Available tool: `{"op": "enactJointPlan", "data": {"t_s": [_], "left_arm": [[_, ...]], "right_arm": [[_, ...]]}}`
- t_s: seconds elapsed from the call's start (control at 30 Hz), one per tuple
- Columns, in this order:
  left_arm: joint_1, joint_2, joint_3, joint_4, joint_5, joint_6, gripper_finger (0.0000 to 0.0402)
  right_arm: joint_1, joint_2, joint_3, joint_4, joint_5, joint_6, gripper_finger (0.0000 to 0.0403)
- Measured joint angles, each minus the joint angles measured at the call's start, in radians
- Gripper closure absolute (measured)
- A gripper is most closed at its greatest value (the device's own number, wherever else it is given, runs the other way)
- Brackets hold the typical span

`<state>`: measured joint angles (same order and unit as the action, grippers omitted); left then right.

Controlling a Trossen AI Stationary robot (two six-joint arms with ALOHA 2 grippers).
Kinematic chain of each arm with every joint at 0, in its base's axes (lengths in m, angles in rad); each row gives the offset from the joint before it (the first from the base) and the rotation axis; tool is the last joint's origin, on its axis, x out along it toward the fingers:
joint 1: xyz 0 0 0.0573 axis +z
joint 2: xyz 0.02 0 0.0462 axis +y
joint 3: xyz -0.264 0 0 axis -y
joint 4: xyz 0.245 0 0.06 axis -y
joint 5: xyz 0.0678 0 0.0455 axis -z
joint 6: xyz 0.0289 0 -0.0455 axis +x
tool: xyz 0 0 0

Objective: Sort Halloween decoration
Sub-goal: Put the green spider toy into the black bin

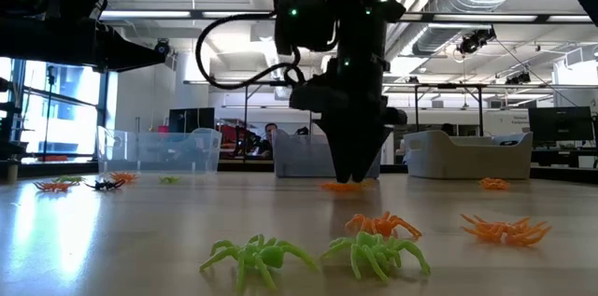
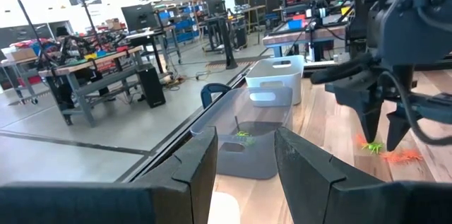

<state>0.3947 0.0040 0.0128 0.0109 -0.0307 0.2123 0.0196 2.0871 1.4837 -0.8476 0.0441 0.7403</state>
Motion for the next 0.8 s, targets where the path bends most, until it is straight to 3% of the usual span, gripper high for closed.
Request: {"op": "enactJointPlan", "data": {"t_s": [0.33,0.67,0.8], "left_arm": [[0.0,0.0,0.0,0.0,0.0,0.0,0.0271],[0.0,0.0,0.0,0.0,0.0,0.0,0.0271],[0.0,0.0,0.0,0.0,0.0,0.0,0.0271]], "right_arm": [[-0.013,0.013,0.002,0.027,-0.019,-0.007,0.0267],[-0.014,0.014,0.002,0.026,-0.018,0.016,0.0343],[-0.013,0.014,0.001,0.028,-0.019,0.022,0.0354]]}}
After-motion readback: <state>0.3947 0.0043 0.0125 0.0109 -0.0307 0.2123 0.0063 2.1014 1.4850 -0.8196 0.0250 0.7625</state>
